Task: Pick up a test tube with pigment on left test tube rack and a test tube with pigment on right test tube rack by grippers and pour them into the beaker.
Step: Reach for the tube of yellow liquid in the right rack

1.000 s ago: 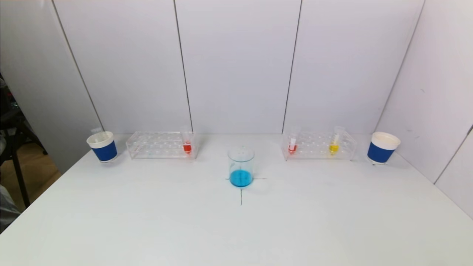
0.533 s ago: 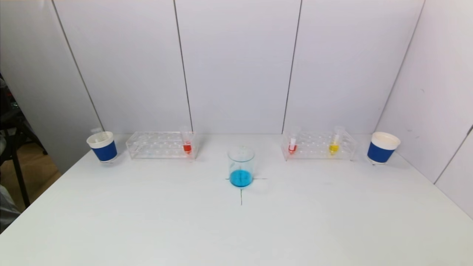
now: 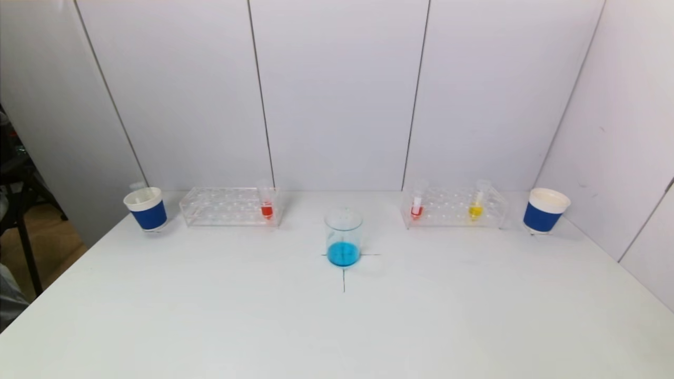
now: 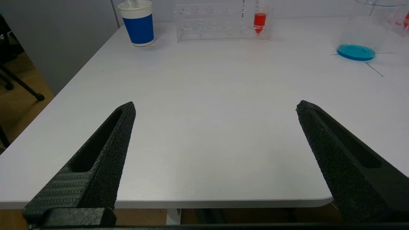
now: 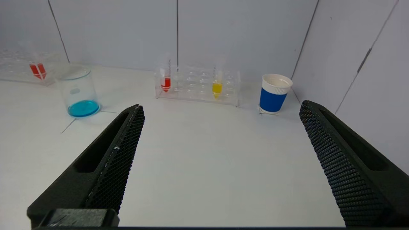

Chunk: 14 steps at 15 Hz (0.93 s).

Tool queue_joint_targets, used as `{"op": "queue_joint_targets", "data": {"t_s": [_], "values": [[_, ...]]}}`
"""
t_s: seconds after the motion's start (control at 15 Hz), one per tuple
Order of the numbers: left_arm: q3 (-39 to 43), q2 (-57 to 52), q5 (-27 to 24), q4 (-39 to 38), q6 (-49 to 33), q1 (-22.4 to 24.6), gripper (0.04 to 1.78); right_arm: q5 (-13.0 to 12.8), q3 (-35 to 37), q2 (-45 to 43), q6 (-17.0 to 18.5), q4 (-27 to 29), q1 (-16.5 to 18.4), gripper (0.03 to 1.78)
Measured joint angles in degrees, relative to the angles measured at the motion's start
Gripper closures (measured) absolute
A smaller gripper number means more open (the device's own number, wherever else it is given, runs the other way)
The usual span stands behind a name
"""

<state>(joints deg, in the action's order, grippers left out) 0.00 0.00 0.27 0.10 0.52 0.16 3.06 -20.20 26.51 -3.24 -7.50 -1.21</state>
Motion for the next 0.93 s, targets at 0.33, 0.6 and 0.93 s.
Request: {"op": "queue_joint_targets", "data": {"t_s": [0.33,0.6,0.93], "values": [[0.00,0.00,0.02,0.00,0.00,0.00,0.06,0.10,-2.80,28.37,-0.09,-23.20,-0.13,0.05],[0.00,0.00,0.02,0.00,0.00,0.00,0.06,0.02,-4.11,49.07,0.29,-42.25,-0.35,0.05],[0.00,0.00,0.00,0.00,0.00,0.00,0.06,-0.45,-4.91,72.68,0.66,-64.72,-0.46,0.05]]}}
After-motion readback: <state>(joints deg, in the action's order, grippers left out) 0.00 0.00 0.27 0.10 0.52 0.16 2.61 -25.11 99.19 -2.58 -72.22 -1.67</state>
